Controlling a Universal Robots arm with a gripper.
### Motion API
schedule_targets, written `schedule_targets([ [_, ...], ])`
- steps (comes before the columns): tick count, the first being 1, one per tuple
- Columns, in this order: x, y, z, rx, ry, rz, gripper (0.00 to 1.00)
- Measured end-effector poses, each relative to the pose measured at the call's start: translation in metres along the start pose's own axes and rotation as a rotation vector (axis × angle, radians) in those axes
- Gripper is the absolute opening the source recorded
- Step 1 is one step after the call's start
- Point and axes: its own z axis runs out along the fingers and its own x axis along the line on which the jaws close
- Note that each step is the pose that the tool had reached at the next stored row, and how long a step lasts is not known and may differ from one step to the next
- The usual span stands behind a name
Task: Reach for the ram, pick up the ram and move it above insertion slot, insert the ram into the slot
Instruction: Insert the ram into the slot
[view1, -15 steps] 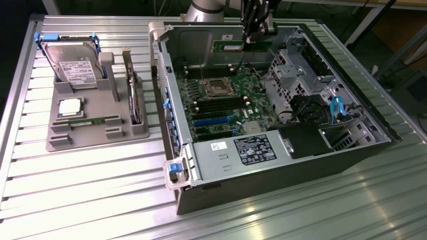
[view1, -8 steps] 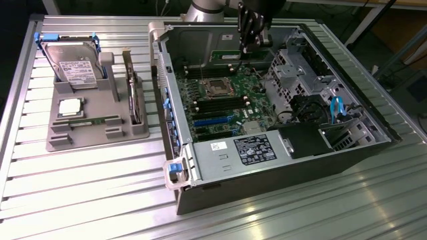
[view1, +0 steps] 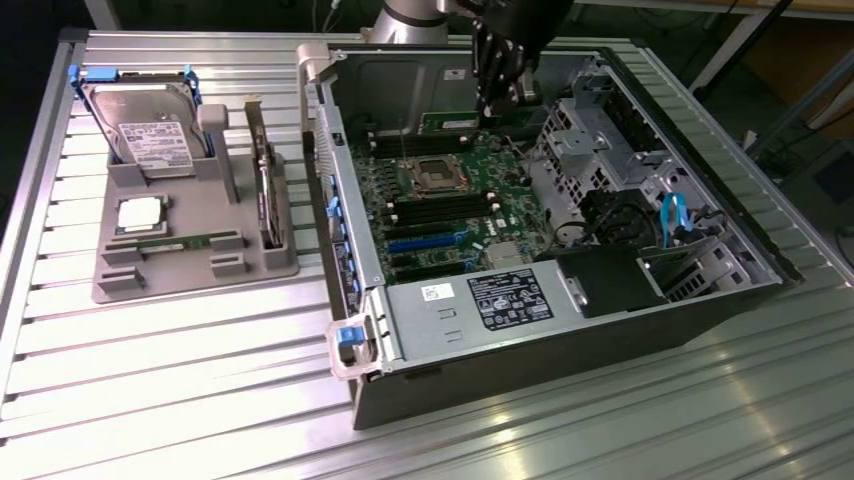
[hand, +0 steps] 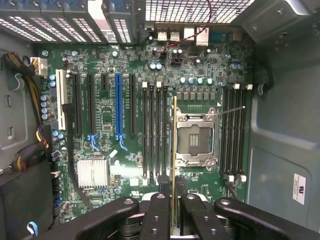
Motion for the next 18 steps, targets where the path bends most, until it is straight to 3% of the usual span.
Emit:
schedule_targets([
  [5,0.001,0.0008,0.0131,0.0057,0.0001,0.0,0.14],
  [8,0.002,0.0014,0.0233,0.0125,0.0,-0.001,0.14],
  [11,0.002,0.0058,0.024,0.0133,0.0,-0.001,0.14],
  [14,0.002,0.0141,0.0259,0.0188,-0.0001,-0.001,0.14],
  [18,0.003,0.0188,0.0277,0.0223,0.0001,-0.001,0.14],
])
